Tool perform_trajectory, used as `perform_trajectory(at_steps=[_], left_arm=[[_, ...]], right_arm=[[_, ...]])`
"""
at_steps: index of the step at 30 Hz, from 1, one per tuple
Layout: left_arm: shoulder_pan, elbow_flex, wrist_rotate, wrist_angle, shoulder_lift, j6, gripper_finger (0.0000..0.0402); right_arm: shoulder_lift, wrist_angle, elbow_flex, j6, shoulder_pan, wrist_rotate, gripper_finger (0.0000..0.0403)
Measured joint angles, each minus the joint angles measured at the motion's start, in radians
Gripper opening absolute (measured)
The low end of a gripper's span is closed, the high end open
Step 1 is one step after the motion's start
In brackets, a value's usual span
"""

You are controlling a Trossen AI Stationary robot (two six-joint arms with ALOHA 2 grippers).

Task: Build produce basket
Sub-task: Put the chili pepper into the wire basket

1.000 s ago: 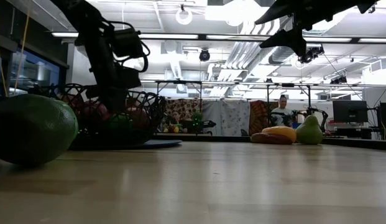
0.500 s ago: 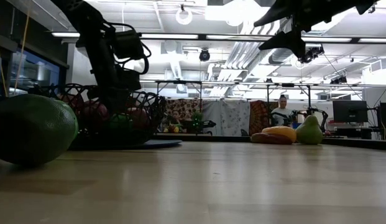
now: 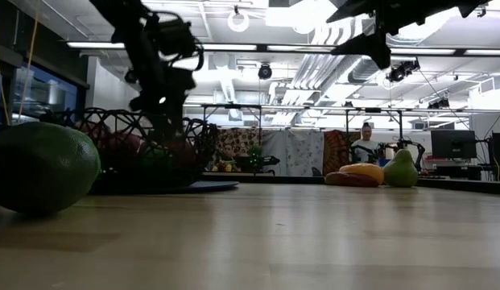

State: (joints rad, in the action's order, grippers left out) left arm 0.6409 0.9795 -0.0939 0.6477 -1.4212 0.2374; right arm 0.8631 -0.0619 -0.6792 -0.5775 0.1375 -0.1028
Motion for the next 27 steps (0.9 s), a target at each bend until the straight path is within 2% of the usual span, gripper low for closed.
perform_trajectory(at_steps=[7,18,22,27], left_arm=[[0.0,0.152,0.005,-0.029,0.065,-0.049,0.0266],[-0.028,0.158,0.128,-0.32,0.338,-0.042,0.0266],[-0.071,0.054,0.156,-0.481,0.433,-0.011,0.0266],[-0.115,-0.18,0.168,-0.734,0.557,0.078,0.0266]], right_arm=[[0.0,0.1,0.0,0.055,0.0,0.0,0.0277],[0.0,0.22,0.0,0.169,0.0,-0.03,0.0277],[0.0,0.224,0.0,0.202,0.0,-0.038,0.0277],[0.0,0.225,0.0,0.215,0.0,-0.038,0.0277]])
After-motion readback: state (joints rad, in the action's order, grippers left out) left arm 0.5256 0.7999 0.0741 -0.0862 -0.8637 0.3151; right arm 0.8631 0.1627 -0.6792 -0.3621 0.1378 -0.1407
